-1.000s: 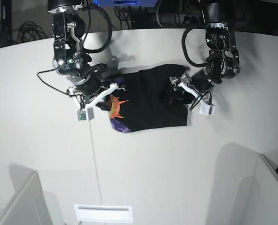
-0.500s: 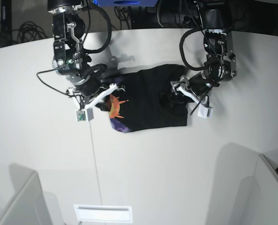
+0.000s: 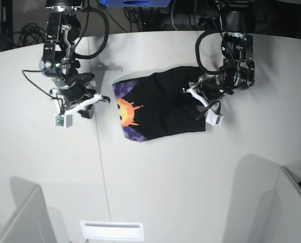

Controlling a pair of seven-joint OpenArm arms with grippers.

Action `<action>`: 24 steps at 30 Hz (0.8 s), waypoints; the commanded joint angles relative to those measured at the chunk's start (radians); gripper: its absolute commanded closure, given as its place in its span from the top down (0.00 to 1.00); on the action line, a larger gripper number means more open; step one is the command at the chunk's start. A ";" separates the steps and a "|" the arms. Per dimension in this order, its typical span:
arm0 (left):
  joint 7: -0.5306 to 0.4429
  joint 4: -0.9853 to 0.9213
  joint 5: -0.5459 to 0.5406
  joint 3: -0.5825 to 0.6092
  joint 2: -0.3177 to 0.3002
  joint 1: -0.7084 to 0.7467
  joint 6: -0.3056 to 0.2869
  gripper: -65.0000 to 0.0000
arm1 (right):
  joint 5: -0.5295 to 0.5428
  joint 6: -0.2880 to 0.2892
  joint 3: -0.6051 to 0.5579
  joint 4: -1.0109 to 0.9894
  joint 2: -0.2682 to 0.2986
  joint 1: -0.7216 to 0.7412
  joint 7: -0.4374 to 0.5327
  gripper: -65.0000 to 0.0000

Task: Fold the T-shirt properly
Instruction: 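Press and smooth the folded shirt with both grippers, then release, then push and rotate the folded shirt with the left gripper to square it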

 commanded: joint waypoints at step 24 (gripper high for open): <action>0.012 0.013 0.036 0.745 -0.345 -0.311 0.120 0.00 | 0.233 0.001 0.302 0.035 0.010 -0.156 -0.038 0.00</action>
